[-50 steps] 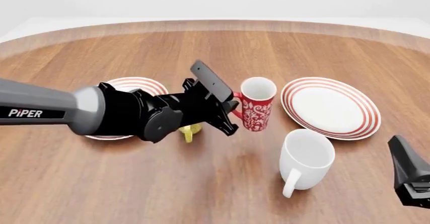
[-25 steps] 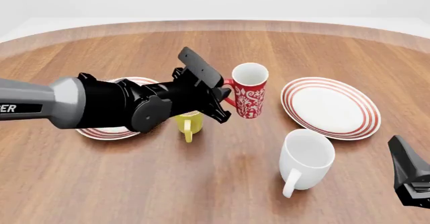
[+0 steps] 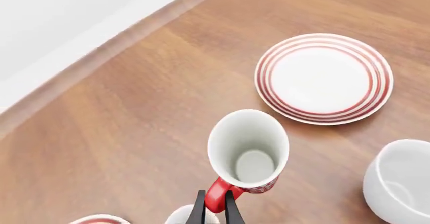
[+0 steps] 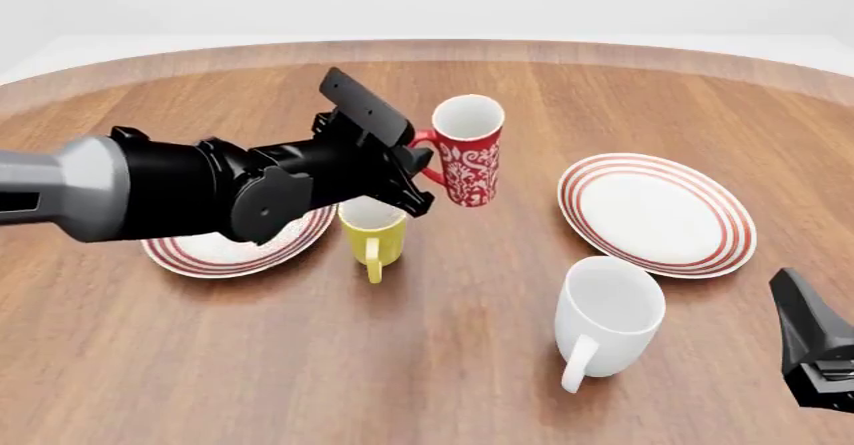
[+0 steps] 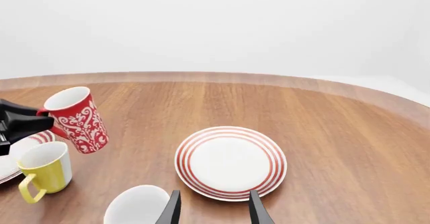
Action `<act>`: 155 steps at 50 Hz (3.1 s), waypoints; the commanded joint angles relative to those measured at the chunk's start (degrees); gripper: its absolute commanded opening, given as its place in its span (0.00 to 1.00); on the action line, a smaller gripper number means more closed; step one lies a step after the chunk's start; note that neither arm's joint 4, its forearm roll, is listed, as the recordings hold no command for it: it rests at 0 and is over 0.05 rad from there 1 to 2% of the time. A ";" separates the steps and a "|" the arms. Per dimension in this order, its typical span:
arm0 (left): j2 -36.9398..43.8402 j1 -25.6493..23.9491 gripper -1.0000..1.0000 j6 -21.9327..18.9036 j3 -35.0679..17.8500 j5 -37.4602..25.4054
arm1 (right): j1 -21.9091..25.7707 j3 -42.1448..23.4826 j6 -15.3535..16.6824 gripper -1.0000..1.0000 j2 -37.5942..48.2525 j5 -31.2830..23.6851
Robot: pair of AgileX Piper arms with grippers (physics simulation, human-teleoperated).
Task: Put the red mug on the left plate.
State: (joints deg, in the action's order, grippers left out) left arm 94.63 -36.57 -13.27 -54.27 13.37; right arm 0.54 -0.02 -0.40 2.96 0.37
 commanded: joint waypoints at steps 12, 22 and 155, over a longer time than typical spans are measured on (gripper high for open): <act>-2.00 5.02 0.00 -0.71 -0.11 0.37 | 0.01 0.00 0.00 1.00 0.06 0.05; -2.08 7.82 0.00 -0.89 -0.04 0.95 | 0.01 0.00 0.01 1.00 0.11 0.08; 2.85 37.69 0.00 -1.42 25.90 35.86 | 0.23 -0.03 0.56 1.00 1.62 0.60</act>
State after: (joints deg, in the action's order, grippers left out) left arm 94.75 0.26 -14.01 -28.53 45.99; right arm 0.78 -0.05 0.19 4.60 0.98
